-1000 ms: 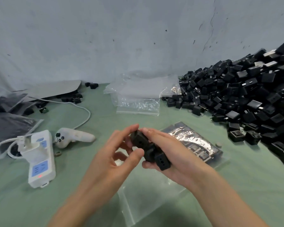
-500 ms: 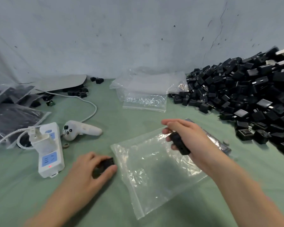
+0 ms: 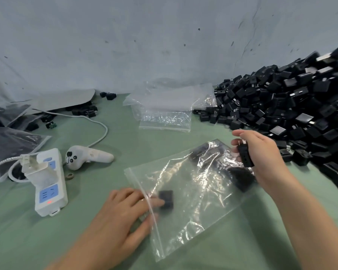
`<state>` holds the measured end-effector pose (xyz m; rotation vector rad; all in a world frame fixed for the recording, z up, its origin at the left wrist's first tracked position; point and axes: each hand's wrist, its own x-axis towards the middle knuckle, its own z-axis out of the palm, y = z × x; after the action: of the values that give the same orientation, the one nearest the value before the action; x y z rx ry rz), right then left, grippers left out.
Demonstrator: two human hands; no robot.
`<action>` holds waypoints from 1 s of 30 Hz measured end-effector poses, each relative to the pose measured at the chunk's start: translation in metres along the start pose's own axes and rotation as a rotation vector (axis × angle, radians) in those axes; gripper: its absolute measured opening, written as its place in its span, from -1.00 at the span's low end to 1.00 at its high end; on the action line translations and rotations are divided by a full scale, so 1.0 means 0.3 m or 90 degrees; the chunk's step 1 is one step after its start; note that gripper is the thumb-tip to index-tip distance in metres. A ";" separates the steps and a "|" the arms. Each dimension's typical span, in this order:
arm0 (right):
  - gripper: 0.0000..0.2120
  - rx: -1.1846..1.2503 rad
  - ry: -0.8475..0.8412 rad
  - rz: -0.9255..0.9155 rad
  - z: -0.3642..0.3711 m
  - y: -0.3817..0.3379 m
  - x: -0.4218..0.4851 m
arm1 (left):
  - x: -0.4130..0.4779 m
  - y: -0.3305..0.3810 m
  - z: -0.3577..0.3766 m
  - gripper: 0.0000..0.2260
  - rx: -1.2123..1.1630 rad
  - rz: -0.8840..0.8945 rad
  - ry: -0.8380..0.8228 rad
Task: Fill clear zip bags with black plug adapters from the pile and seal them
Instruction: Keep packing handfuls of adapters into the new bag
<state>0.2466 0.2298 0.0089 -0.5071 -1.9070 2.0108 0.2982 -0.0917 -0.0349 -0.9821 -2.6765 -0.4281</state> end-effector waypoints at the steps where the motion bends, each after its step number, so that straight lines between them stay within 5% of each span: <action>1: -0.78 -0.008 0.005 -0.003 -0.008 0.002 0.005 | 0.013 -0.001 0.001 -0.69 0.007 0.016 -0.016; 13: -0.77 -0.033 0.069 -0.024 -0.058 0.019 0.022 | 0.325 0.088 0.103 -0.52 0.019 0.123 -0.147; 23: -0.78 0.000 0.045 0.010 -0.073 0.016 0.034 | 0.344 0.112 0.140 -0.61 -0.011 0.177 -0.090; 27: -0.81 0.089 0.030 0.062 -0.067 0.013 0.030 | 0.405 0.151 0.166 -0.58 -0.004 0.186 -0.068; 30: -0.84 0.309 -0.021 0.157 -0.055 0.001 0.019 | 0.386 0.150 0.172 -0.54 0.006 0.186 -0.081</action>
<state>0.2492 0.2471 0.0077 -0.5964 -1.3456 2.5435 0.2352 0.0273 -0.0352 -1.4143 -2.5800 -0.2992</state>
